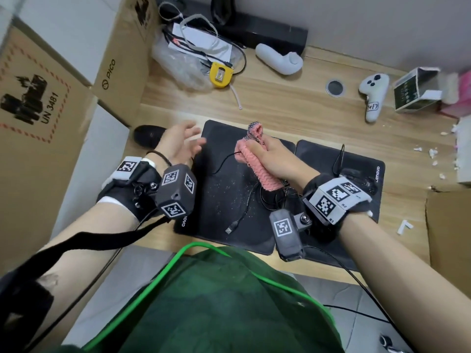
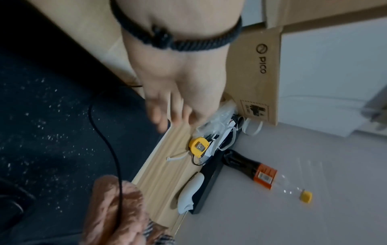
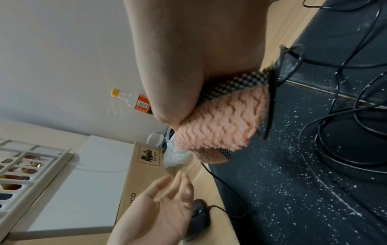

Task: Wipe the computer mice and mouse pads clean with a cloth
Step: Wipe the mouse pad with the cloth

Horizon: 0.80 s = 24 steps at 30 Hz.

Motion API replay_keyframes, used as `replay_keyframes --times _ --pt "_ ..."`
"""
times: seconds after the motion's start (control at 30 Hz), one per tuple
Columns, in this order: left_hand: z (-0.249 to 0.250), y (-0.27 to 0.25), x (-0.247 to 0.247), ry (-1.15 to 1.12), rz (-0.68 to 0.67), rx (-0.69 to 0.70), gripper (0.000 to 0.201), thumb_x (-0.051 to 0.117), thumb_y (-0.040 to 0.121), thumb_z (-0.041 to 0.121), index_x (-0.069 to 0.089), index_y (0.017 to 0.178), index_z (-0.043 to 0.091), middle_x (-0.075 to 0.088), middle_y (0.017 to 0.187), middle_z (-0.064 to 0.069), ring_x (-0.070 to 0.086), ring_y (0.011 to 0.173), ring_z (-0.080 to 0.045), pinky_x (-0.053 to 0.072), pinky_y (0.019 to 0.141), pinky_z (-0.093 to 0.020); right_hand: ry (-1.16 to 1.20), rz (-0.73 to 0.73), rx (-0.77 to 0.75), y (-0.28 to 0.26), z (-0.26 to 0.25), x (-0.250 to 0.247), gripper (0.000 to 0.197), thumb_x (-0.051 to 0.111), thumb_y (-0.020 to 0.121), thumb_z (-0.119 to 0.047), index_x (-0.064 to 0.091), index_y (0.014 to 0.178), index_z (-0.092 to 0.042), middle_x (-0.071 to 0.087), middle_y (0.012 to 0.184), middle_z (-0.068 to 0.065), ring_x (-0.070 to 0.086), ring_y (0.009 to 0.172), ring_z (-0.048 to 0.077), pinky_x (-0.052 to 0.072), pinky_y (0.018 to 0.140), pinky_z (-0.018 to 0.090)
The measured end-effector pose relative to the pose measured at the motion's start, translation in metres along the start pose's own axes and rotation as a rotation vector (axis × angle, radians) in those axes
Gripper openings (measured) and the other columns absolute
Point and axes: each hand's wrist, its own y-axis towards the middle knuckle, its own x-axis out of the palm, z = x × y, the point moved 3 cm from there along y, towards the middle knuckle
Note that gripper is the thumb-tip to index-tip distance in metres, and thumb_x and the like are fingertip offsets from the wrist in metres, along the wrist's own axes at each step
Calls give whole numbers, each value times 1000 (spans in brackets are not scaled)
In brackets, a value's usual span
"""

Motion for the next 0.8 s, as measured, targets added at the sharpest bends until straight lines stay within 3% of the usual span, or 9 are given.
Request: replay_keyframes --times 0.1,0.2,0.27,0.3,0.37,0.43,0.57,0.7,0.8 --pt "10 -27 30 307 -389 -11 29 37 100 32 56 118 19 68 112 2 55 54 -12 35 40 -16 -20 43 -8 5 -5 -1 48 44 80 -65 57 110 -30 73 107 -3 68 101 16 50 97 45" --pt "11 -33 46 549 -500 44 36 34 101 37 60 120 21 67 99 10 49 55 -10 28 43 -16 -48 83 -25 -1 -22 -6 49 44 89 -58 55 117 -20 71 105 -2 67 97 12 52 90 29" --pt "12 -36 54 638 -502 76 30 38 99 39 65 103 26 65 85 15 48 56 -11 27 49 -21 -54 89 -35 -6 -29 -12 31 43 100 -40 54 116 -15 69 91 -10 65 82 0 47 71 9" --pt "12 -36 57 676 -502 89 30 39 98 41 66 90 28 64 78 15 48 56 -12 27 51 -22 -44 96 -47 -8 -31 -15 28 42 101 -36 53 116 -15 68 88 -11 63 77 -4 46 70 8" --pt "13 -35 61 753 -522 109 37 41 96 44 64 72 28 64 75 10 49 55 -14 28 53 -24 -41 131 -77 -8 -35 -17 34 42 100 -40 53 120 -15 69 99 -3 65 88 3 49 89 23" --pt "14 -35 63 774 -550 112 40 39 96 47 62 71 26 64 75 4 49 52 -14 30 49 -22 -39 167 -96 -5 -36 -19 48 43 93 -55 53 122 -18 68 113 3 64 103 17 46 99 42" --pt "19 -29 68 685 -525 152 37 42 99 34 49 66 20 41 47 10 37 44 -10 27 50 -23 -21 183 -78 -3 -37 -23 73 39 78 -71 49 130 -21 61 129 3 58 117 21 42 104 45" --pt "38 -16 60 532 -361 315 21 48 99 16 50 78 20 34 52 8 28 43 -4 21 44 -16 -76 156 -95 -1 -40 -21 49 43 93 -54 53 125 -17 64 111 -2 60 95 14 45 87 33" --pt "49 -5 49 459 -260 380 19 51 96 9 48 81 20 33 61 2 31 39 -1 23 40 -13 -119 152 -121 0 -38 -21 36 42 99 -41 55 119 -14 67 105 2 62 88 18 47 85 32"
